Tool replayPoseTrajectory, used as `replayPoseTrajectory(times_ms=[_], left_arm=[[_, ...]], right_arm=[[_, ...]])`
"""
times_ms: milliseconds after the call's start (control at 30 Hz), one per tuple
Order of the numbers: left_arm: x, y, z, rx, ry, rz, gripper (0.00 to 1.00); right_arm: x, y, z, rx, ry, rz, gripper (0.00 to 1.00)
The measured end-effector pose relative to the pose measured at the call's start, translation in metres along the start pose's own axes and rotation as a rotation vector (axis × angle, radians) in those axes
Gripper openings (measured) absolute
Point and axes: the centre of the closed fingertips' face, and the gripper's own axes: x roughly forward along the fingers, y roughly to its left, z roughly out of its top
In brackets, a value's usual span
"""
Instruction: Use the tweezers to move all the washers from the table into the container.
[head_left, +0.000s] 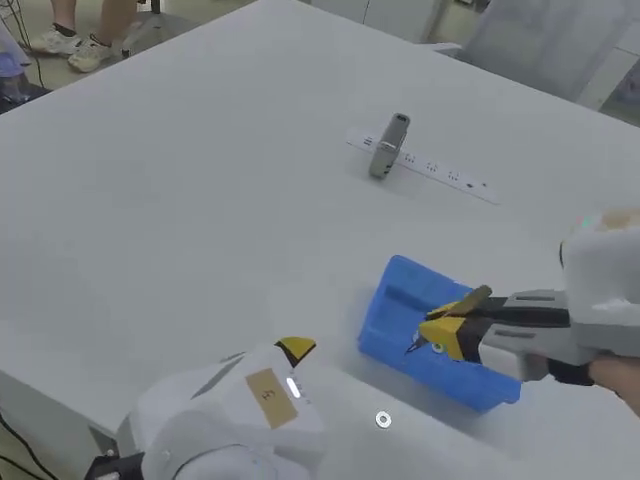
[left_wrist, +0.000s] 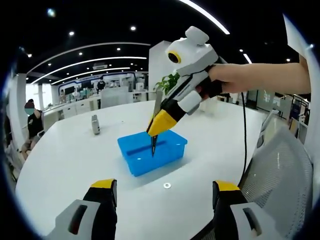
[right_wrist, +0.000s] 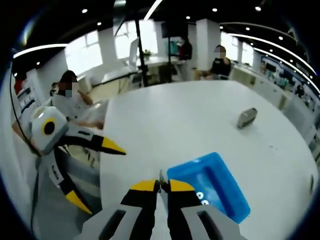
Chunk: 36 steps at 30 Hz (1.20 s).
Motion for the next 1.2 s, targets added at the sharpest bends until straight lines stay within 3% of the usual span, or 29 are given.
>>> replayPoseTrajectory(times_ms=[200, 467, 933, 1200], left_arm=[[0.000, 0.002, -0.001, -0.007, 0.003, 0.007, 0.79], [0.000, 0.002, -0.002, -0.010, 0.007, 0.006, 0.79], [0.000, 0.002, -0.002, -0.008, 0.008, 0.005, 0.79], [0.000, 0.002, -0.002, -0.008, 0.008, 0.007, 0.78]], right_arm=[[0.017, 0.015, -0.022, 0.044, 0.041, 0.053, 0.04], [0.027, 0.026, -0.044, 0.067, 0.089, 0.073, 0.04], [0.033, 0.027, -0.050, 0.077, 0.098, 0.078, 0.04], [0.035, 0.033, -0.055, 0.040, 0.103, 0.067, 0.04]])
